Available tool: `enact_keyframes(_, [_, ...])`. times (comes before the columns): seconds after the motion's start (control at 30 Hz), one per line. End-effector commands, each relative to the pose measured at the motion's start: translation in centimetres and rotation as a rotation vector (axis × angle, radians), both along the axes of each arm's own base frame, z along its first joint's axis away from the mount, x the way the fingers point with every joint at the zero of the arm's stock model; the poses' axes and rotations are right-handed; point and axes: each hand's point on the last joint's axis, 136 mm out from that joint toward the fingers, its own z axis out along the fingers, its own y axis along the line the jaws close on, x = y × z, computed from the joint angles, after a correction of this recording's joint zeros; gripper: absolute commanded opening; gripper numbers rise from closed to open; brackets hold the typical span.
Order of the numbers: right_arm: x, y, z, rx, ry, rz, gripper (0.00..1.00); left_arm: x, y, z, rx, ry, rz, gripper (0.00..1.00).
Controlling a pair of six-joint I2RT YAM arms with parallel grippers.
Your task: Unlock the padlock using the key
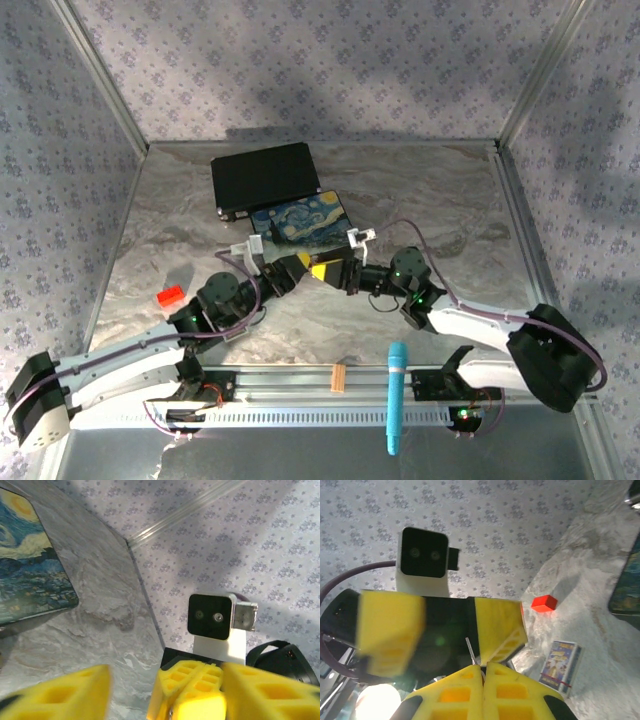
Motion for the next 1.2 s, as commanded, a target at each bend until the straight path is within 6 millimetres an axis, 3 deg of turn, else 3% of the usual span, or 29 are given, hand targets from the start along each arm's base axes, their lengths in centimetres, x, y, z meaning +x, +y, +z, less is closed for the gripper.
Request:
enact_keyframes(0.0, [1.0,-1.8,-2.2,-0.070,0.021,-0.076,0.00,0.7,1.4,-0.1,0.054,0.006,0.082,1.00])
enact_keyframes(0.13, [1.8,-3.5,-5.6,-0.219,0.070,-0.130,0.00,2.0,2.2,-3.5,0.202,0.118,0.174,0.93])
enact_keyframes(0.27, [2.3,-5.3,-8.5,-0.350,0.112,-0.185,0.00,2.6,0.4,-5.6,0.236,0.155,0.152,0.86])
enact_keyframes(0.43, [3.1,-7.8,-11.8,-0.493,0.159,-0.269,0.00,4.0,-1.5,-9.1,0.421,0.220,0.161,0.82])
enact_keyframes(0.9, [3.1,-9.8,-14.2,-0.548,0.199,-0.344,0.00,6.3,-5.3,-17.9,0.701,0.334,0.262,0.70])
enact_keyframes(0.97, [3.0,-9.9,-14.3,-0.546,0.203,-0.343,0.00,6.7,-4.5,-18.9,0.797,0.375,0.326,0.73])
enact_keyframes(1.0, [3.0,-10.0,-14.2,-0.542,0.204,-0.346,0.00,6.8,-3.3,-19.4,0.854,0.419,0.401,0.73])
enact_keyframes(1.17, [2.7,-10.3,-14.0,-0.530,0.201,-0.352,0.00,6.9,-2.8,-20.6,0.953,0.414,0.433,0.71])
